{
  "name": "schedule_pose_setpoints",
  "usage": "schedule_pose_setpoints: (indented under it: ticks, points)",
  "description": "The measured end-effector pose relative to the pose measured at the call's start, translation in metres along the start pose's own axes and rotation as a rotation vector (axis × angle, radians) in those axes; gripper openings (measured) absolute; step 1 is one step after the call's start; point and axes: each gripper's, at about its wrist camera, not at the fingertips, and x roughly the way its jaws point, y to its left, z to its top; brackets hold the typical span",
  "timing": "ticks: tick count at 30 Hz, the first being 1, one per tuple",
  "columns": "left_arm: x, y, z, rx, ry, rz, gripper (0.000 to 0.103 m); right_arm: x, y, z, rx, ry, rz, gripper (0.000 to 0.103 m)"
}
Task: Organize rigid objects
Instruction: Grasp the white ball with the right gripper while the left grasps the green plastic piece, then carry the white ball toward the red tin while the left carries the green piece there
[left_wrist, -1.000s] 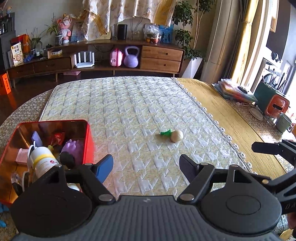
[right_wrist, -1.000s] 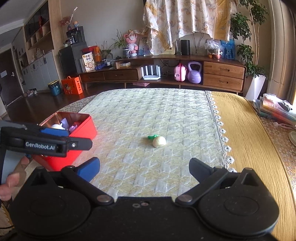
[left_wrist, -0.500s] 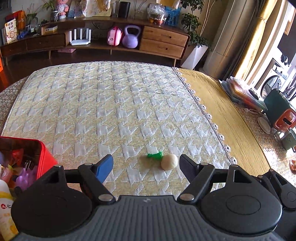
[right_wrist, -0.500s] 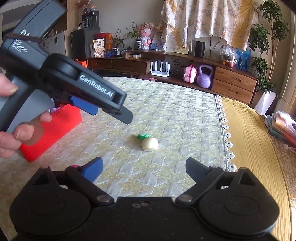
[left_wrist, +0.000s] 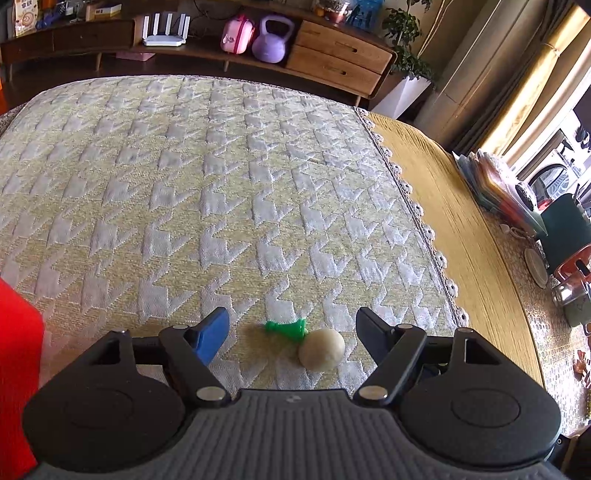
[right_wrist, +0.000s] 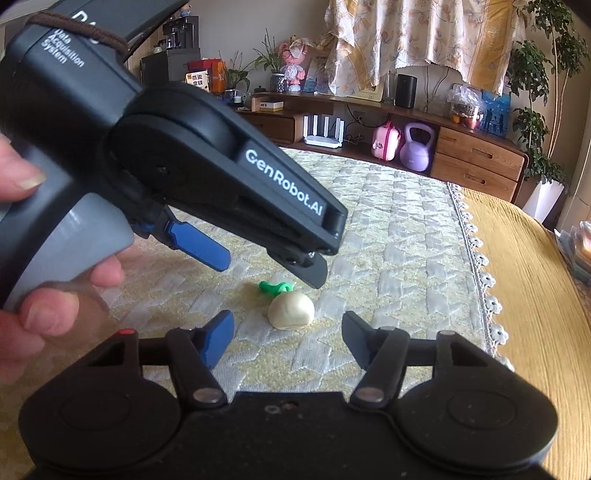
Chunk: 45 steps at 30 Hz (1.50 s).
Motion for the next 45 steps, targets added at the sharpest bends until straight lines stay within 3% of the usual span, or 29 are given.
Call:
schedule_pose_setpoints:
  ticks: [9, 12, 15, 24, 29, 32, 45]
  points:
    - [0.006, -0.004, -0.005, 0.016, -0.012, -0.008, 0.045, 0.013, 0.002, 0.001, 0.007, 0.000, 0.003, 0.038]
    - [0.005, -0.006, -0.006, 0.024, -0.021, -0.006, 0.042, 0.011, 0.003, -0.002, -0.006, -0.009, -0.014, 0.030]
    - [0.004, -0.005, -0.006, 0.017, -0.022, -0.038, 0.031, 0.007, 0.000, -0.006, 0.002, -0.012, -0.003, 0.029]
    - [0.008, -0.001, -0.007, 0.008, -0.011, -0.011, 0.030, -0.010, 0.003, -0.018, -0.024, 0.000, -0.002, 0.029]
    - [0.011, -0.011, -0.010, 0.066, -0.019, 0.018, 0.030, -0.020, -0.003, -0.023, -0.002, 0.005, 0.000, 0.029]
    - [0.012, -0.017, -0.012, 0.094, -0.028, 0.051, 0.014, -0.022, -0.005, -0.025, 0.011, 0.005, -0.003, 0.029]
    - [-0.028, -0.002, -0.028, 0.114, -0.045, 0.060, 0.014, -0.056, -0.002, -0.018, 0.090, -0.005, 0.009, 0.029]
